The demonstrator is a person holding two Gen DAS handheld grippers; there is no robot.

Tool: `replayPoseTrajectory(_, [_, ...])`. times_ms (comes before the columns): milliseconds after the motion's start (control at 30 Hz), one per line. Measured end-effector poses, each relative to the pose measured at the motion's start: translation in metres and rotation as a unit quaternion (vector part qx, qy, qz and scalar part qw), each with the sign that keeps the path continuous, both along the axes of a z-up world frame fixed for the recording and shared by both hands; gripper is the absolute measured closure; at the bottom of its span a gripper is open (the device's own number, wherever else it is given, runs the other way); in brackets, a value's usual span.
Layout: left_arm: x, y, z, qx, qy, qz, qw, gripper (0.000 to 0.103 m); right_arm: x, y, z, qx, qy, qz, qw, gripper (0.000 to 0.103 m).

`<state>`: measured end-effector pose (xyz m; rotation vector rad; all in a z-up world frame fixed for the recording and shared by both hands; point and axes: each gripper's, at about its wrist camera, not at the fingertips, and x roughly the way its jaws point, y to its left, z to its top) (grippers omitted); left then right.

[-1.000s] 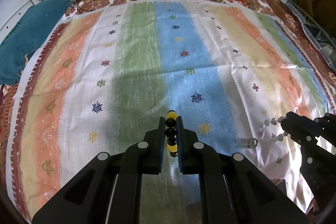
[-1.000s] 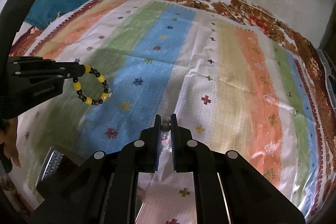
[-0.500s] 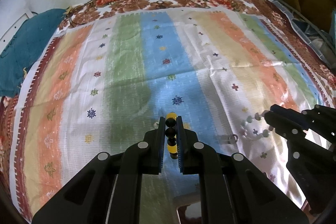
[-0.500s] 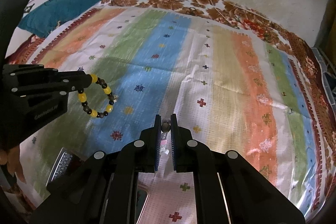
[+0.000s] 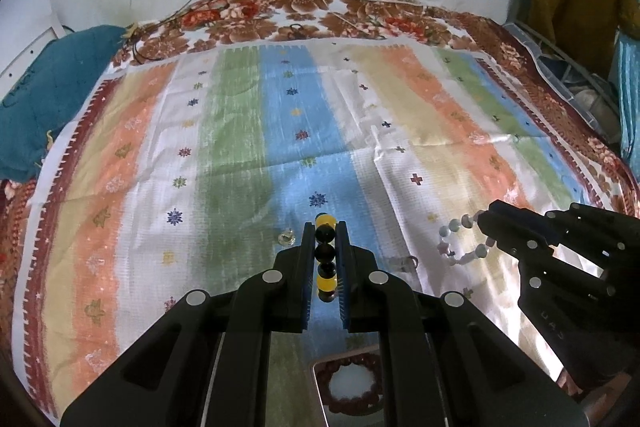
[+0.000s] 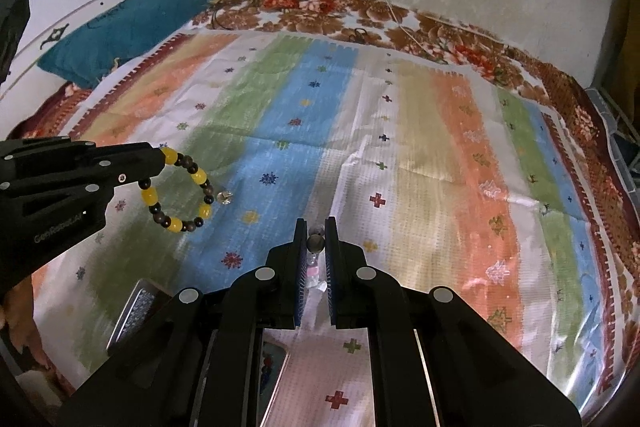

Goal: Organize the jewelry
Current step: 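Lift both bracelets and carry them toward the silver tin with both grippers, then open the left gripper over the tin while the right gripper releases the pale bracelet inside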

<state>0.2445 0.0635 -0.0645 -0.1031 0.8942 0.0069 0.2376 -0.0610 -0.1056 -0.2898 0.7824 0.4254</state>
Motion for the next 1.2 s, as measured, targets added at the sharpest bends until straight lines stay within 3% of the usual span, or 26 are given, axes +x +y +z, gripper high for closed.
replayPoseTrajectory(467, [-0.03,-0.001,0.016,-0.011,-0.028,-0.002,0.9995,0.093,-0.025,-0.002,0.014,0.024,-0.009,0.011,1.0,0.093])
replayPoseTrajectory(1200, [-0.071,-0.01,0.017,-0.031,-0.032,-0.018,0.9988,0.093,-0.058,-0.012,0.017,0.041,-0.004,0.029,0.999,0.093])
